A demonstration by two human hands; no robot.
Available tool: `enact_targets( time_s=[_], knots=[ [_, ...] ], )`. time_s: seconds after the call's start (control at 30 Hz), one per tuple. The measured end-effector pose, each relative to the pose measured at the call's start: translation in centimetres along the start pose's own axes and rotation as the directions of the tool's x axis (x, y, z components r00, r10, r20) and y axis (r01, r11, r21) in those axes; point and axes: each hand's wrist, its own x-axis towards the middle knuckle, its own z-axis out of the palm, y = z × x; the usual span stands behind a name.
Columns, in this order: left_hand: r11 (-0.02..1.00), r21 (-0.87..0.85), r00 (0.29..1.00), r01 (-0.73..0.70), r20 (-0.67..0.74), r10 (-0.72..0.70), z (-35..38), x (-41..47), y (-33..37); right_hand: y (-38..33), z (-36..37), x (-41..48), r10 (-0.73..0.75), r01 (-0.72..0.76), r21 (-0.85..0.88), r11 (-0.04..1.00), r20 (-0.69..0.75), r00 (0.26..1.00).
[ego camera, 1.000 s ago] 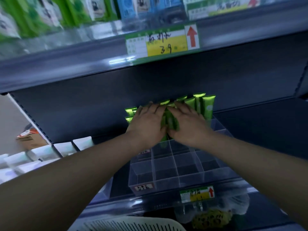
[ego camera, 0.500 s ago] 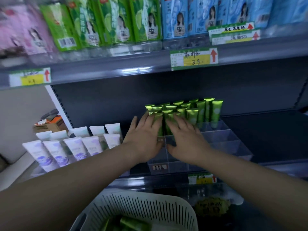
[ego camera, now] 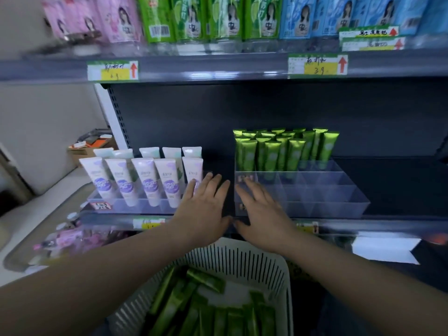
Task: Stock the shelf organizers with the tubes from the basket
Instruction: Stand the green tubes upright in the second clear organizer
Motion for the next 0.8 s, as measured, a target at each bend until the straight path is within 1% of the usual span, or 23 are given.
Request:
enact_targets(
  time_s=[0.17, 0.33, 0.47, 0.53, 0.63, 0.8],
  knots=[
    [0.999, -0.04, 0.999, 0.022, 0.028, -0.021, 1.7, -2.7, 0.0, -0.9, 2.9, -1.5, -0.011, 0.011, 0.009, 1.0, 0.039, 0.999],
    [0.998, -0.038, 0.997, 0.046, 0.056, -0.044, 4.2, -5.2, -0.1, -1.2, 5.5, -3.0, -0.041, 0.042, -0.011, 0.999, 0.098, 0.994],
    [0.995, -0.084, 0.995, 0.058, 0.085, -0.05, 6.5, -6.7, 0.1, -1.3, 7.3, -4.0, -0.02, 0.019, 0.003, 1.0, 0.162, 0.987],
    [0.992, -0.113, 0.993, 0.059, 0.106, -0.047, 7.7, -7.5, 0.2, -1.4, 8.3, -4.5, -0.019, 0.011, 0.043, 0.999, 0.191, 0.981],
    [0.988, -0.141, 0.987, 0.065, 0.157, -0.043, 9.6, -8.7, 0.3, -1.1, 9.7, -5.1, -0.011, -0.015, 0.101, 0.995, 0.259, 0.966],
    [0.978, -0.198, 0.975, 0.07, 0.223, -0.024, 12.5, -10.0, 0.2, 0.0, 12.3, -5.6, 0.009, -0.055, 0.107, 0.993, 0.388, 0.922]
  ],
)
